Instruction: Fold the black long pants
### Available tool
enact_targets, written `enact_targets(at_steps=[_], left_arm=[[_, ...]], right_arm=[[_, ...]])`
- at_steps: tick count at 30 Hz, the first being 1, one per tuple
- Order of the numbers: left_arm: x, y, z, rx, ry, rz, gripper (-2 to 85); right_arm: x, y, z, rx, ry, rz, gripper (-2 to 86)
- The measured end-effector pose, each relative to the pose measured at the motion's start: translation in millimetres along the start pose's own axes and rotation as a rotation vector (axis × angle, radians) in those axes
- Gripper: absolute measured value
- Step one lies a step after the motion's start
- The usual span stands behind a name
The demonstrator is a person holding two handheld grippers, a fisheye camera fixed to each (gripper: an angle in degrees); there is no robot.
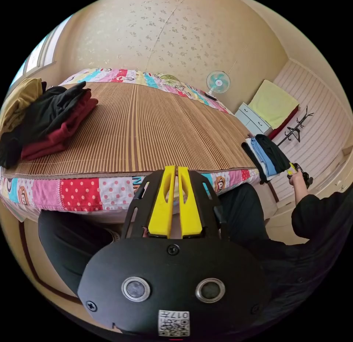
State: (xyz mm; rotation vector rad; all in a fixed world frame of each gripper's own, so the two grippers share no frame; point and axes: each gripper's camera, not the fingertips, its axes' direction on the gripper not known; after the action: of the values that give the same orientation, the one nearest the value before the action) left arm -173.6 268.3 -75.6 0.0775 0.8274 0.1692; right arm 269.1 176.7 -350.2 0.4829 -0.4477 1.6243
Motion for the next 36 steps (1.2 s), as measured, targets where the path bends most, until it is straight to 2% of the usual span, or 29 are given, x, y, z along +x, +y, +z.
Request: enact_targets(at_steps=[5, 7, 12, 14, 17, 19, 21, 24, 27, 29, 32, 36], left_arm=[[-17, 2, 5, 0.021, -0.024, -0.048, -0.6], [-24, 0, 4, 0.029, -0.038, -0.06, -0.3], [-41, 9, -9, 0.085, -0.067, -0.095, 0.6], [-49, 16, -13, 0.101, -0.068, -0.117, 1.2], [-60, 27, -15, 0.111, -0.064, -0.135, 2.5], [-70, 33, -14, 0.11, -0.077, -0.156, 2.9], [-77, 35, -13, 0.114, -0.071, -0.175, 2.9], [-85, 36, -11, 0.127, -0.069, -0.193, 2.4], [-86, 31, -4, 0.12, -0.074, -0.189, 0.7], [-86, 26, 0, 0.117, -0.073, -0.188, 0.0], [-84, 23, -4, 0.147, -0.076, -0.196, -0.7], [-82, 30, -10, 0.163, -0.086, -0.214, -0.9]], right_arm=[[-9, -17, 15, -0.079, -0.002, -0.124, 9.1], [-14, -17, 10, -0.093, 0.016, -0.106, 9.1], [-41, 9, -19, 0.01, 0.12, -0.164, 10.7], [-33, 13, -3, -0.048, 0.198, -0.113, 13.0], [-14, 13, 8, -0.094, 0.095, -0.037, 13.3], [-15, 13, 5, -0.074, 0.098, -0.017, 12.1], [-43, 15, -3, -0.023, 0.151, -0.091, 9.6], [-128, 19, -2, -0.001, 0.163, -0.334, 6.7], [-218, 34, 32, -0.105, 0.087, -0.555, 5.4], [-281, 77, 74, -0.238, 0.038, -0.745, 4.9], [-321, 161, 133, -0.482, -0.016, -0.947, 4.3], [-312, 288, 181, -0.775, -0.174, -1.105, 3.6]])
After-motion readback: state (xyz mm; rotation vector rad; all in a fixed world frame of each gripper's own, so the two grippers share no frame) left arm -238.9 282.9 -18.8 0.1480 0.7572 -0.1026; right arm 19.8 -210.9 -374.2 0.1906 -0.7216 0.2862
